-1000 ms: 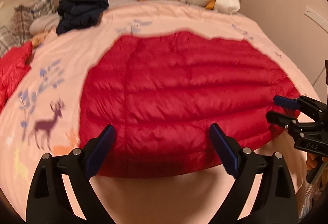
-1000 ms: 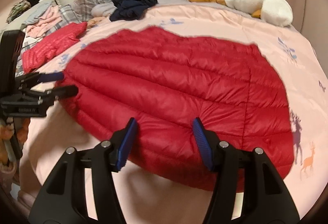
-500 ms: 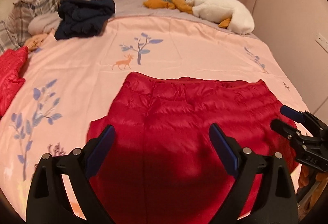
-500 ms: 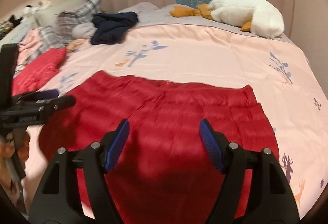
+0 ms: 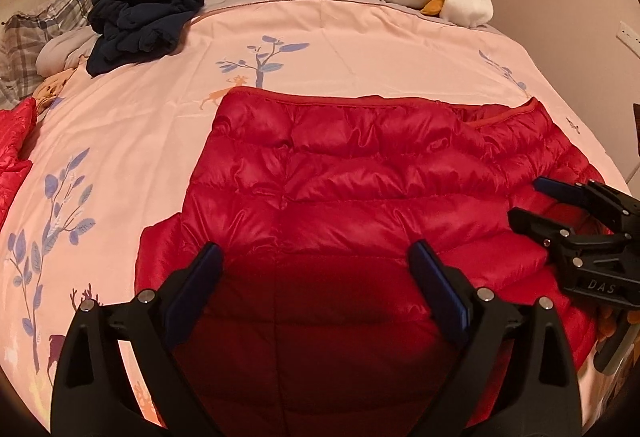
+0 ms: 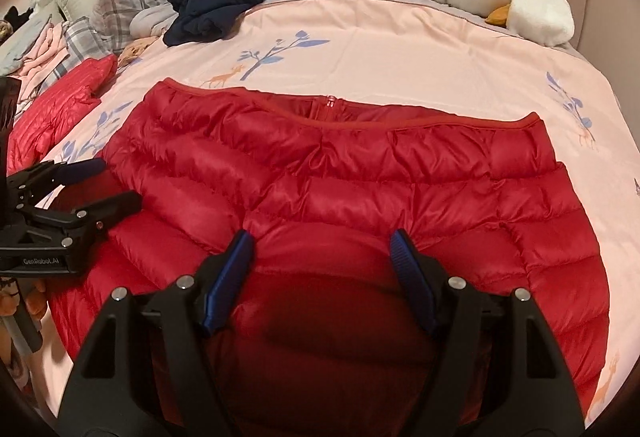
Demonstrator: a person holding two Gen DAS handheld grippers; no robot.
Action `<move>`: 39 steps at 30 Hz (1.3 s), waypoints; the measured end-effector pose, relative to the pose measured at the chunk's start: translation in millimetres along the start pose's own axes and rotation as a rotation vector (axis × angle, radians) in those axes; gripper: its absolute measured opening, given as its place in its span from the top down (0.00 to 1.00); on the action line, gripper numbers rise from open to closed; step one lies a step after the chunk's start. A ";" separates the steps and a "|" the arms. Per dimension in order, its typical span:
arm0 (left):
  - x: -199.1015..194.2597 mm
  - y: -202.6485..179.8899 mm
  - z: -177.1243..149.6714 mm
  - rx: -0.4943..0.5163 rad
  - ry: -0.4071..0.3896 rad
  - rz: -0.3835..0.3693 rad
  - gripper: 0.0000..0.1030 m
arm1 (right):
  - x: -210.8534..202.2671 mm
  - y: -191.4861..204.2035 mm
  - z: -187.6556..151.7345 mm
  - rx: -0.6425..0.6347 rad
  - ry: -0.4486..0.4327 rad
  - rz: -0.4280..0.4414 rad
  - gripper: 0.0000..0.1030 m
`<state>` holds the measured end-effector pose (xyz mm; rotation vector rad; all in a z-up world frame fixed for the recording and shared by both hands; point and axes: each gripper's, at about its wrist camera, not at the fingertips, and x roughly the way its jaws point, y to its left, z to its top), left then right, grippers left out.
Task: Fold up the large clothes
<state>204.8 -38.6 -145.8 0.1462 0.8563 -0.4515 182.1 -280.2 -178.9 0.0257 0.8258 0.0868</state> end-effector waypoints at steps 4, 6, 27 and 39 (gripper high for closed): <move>-9.1 3.2 2.6 -0.009 0.000 -0.022 0.07 | -13.1 -8.0 4.2 0.011 -0.020 0.048 0.29; -17.4 10.8 10.9 -0.023 -0.019 -0.039 0.07 | -25.7 -17.9 7.8 0.031 -0.057 0.065 0.29; 55.4 64.7 55.4 -0.234 0.101 0.039 0.34 | 31.2 -152.8 41.6 0.328 0.111 -0.091 0.87; 0.7 34.1 52.2 -0.101 -0.060 0.160 0.21 | -28.2 -126.9 32.8 0.263 -0.082 -0.165 0.53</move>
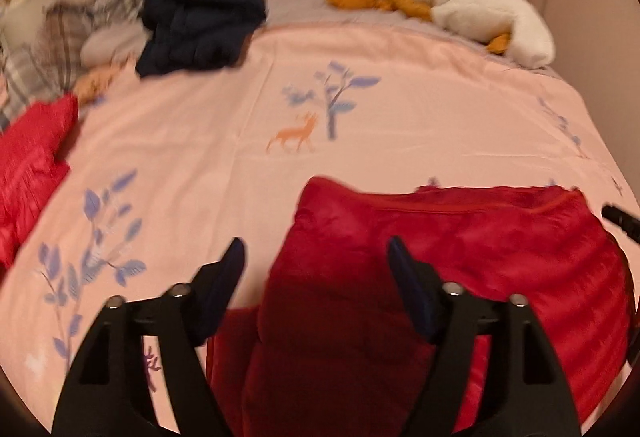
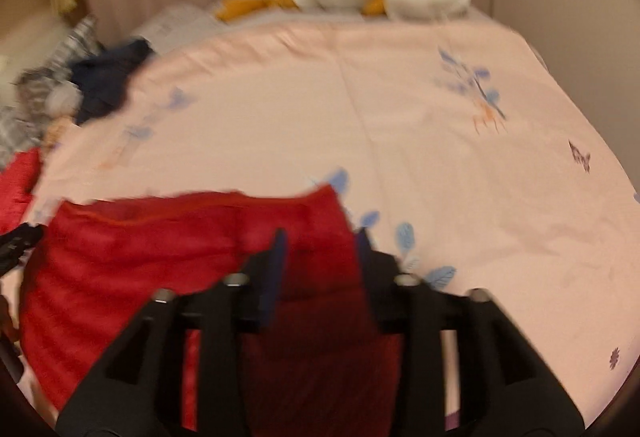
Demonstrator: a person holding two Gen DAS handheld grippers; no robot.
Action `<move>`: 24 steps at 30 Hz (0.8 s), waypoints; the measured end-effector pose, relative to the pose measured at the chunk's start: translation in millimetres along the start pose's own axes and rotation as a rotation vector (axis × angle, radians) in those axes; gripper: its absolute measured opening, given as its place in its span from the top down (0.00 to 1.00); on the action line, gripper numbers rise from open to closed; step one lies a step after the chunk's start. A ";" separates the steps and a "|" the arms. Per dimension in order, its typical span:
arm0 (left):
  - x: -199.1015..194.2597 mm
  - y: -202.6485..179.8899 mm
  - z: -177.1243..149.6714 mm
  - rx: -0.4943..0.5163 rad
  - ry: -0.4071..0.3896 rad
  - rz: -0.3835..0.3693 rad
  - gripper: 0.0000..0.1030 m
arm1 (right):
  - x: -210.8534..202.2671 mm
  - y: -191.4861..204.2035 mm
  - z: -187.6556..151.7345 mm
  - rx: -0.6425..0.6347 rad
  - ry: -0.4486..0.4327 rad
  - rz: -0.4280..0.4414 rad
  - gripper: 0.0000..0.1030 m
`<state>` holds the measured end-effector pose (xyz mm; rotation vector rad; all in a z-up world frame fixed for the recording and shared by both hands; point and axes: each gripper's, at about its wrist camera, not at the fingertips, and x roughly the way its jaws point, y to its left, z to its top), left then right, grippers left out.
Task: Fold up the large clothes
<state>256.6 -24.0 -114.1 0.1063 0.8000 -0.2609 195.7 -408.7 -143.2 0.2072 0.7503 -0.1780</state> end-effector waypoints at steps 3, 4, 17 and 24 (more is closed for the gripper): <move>-32.8 -21.2 -8.8 0.077 -0.068 -0.018 0.18 | -29.6 17.2 -10.8 -0.040 -0.043 0.070 0.43; -38.6 -26.5 -10.7 0.091 -0.075 -0.023 0.18 | -39.3 25.7 -18.3 -0.065 -0.048 0.090 0.42; -55.1 -76.8 -67.2 0.137 -0.029 -0.090 0.18 | -60.4 75.4 -94.0 -0.171 -0.004 0.112 0.29; -52.9 -78.5 -78.3 0.127 0.005 -0.102 0.18 | -50.7 72.5 -102.9 -0.175 0.038 0.104 0.28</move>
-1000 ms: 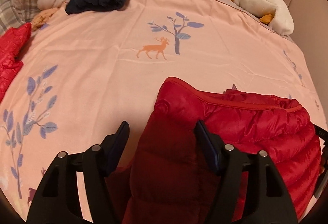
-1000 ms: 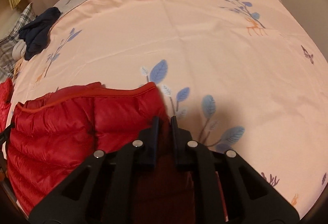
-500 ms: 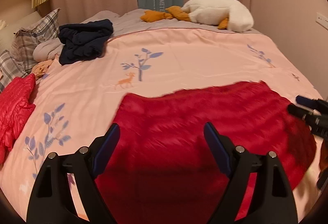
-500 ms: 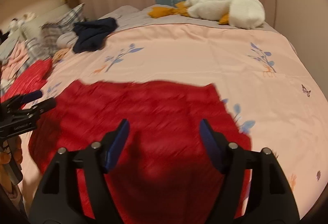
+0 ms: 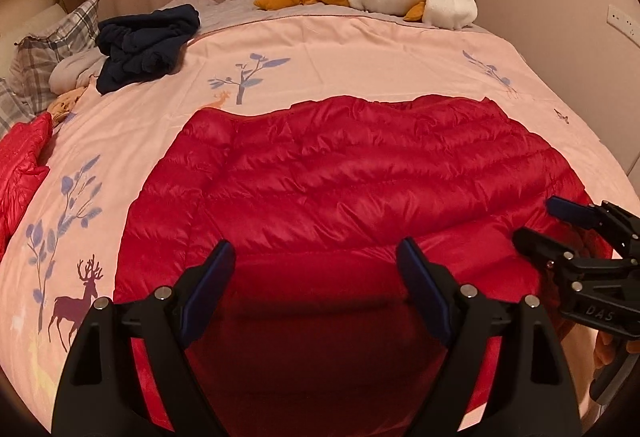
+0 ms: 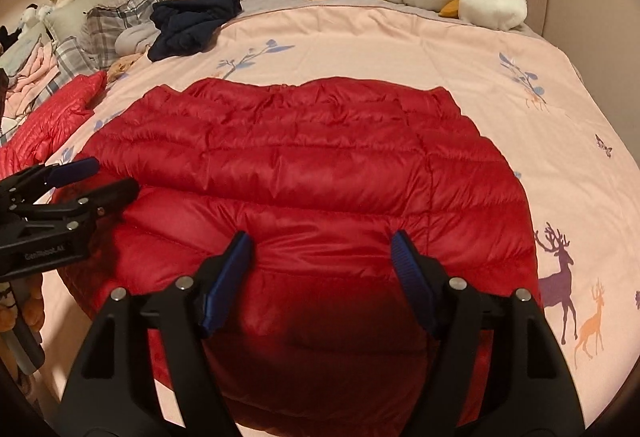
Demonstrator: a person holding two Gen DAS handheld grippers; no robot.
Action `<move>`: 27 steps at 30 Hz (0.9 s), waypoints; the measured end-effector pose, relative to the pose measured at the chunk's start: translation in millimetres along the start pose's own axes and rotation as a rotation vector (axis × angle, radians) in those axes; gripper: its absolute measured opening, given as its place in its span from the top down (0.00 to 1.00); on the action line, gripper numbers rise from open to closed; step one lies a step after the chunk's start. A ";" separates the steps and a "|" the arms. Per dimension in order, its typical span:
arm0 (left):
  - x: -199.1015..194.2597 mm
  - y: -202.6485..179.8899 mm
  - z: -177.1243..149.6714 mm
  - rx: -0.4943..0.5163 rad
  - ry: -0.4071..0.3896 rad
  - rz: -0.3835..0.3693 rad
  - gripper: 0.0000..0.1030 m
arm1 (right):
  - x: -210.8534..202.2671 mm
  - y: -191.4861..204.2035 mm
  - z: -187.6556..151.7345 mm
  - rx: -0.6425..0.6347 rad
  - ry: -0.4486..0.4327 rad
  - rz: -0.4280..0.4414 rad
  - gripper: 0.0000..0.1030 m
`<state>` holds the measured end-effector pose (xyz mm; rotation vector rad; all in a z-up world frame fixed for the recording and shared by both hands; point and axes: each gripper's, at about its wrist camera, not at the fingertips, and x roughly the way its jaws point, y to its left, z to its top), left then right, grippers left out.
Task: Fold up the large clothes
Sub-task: 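Smooth and square the folded jacket with both grippers, then release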
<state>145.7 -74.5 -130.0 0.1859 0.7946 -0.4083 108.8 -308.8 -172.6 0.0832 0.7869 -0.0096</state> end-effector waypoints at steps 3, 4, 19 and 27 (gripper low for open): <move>-2.2 -1.5 -1.9 0.008 0.001 -0.001 0.18 | -1.5 -1.0 -1.7 0.003 0.007 0.002 0.28; -2.6 -2.2 -2.4 0.010 0.001 -0.001 0.18 | -1.6 -0.7 -2.5 0.004 0.009 0.002 0.28; -10.6 -6.7 -10.2 0.028 0.009 -0.002 0.18 | -9.8 -3.4 -10.7 0.022 0.009 0.003 0.28; -13.9 -7.0 -14.7 0.033 0.010 0.002 0.18 | -19.0 -8.4 -17.1 0.034 -0.004 -0.003 0.28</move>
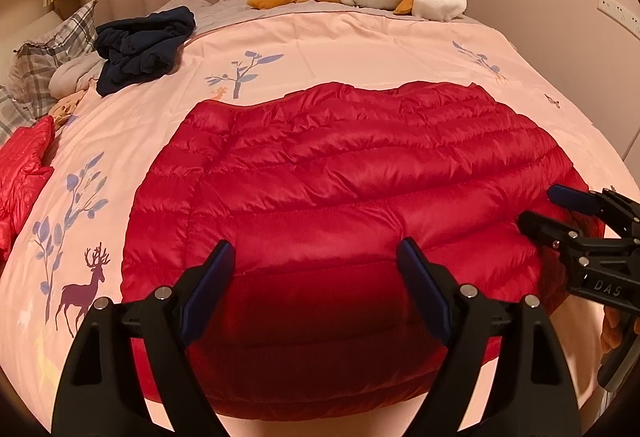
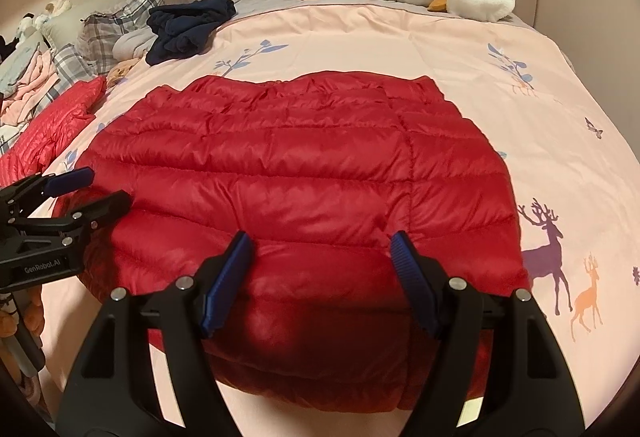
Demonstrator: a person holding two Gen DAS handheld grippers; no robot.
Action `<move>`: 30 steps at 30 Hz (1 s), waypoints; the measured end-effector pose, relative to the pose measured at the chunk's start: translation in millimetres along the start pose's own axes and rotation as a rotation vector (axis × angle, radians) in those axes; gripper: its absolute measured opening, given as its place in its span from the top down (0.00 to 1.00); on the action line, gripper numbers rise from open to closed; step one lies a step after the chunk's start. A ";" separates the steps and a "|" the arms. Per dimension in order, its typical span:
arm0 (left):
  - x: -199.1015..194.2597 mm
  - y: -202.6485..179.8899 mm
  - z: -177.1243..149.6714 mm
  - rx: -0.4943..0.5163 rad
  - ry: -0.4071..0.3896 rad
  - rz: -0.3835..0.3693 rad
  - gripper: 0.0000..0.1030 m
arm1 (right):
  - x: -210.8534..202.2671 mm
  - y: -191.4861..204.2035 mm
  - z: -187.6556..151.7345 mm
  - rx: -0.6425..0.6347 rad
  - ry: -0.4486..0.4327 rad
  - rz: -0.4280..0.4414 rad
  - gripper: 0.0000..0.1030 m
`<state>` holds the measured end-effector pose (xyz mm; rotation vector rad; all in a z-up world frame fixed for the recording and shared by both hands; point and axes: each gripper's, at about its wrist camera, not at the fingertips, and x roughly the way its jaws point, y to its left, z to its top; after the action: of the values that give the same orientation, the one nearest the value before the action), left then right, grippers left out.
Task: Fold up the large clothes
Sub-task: 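Smooth and square the folded jacket with both grippers, then release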
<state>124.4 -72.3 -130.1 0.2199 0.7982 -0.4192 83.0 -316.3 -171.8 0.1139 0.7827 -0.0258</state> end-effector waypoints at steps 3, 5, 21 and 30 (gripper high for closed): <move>-1.5 0.6 -1.5 -0.001 0.000 0.002 0.18 | -2.5 -2.2 -1.8 0.003 -0.002 0.001 0.28; -1.7 1.3 -2.8 -0.003 0.000 0.002 0.18 | -4.1 -2.5 -3.3 0.003 -0.002 0.001 0.28; -27.7 24.4 -22.5 -0.096 -0.033 0.023 0.18 | -32.4 -6.4 -12.9 0.039 -0.061 -0.037 0.28; -19.6 1.1 -30.1 -0.052 -0.032 0.032 0.18 | -13.5 51.4 -14.2 -0.092 -0.064 0.028 0.28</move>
<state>93.3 -55.4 -136.3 0.1769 0.7727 -0.3704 66.8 -263.9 -167.5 0.0361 0.7167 0.0330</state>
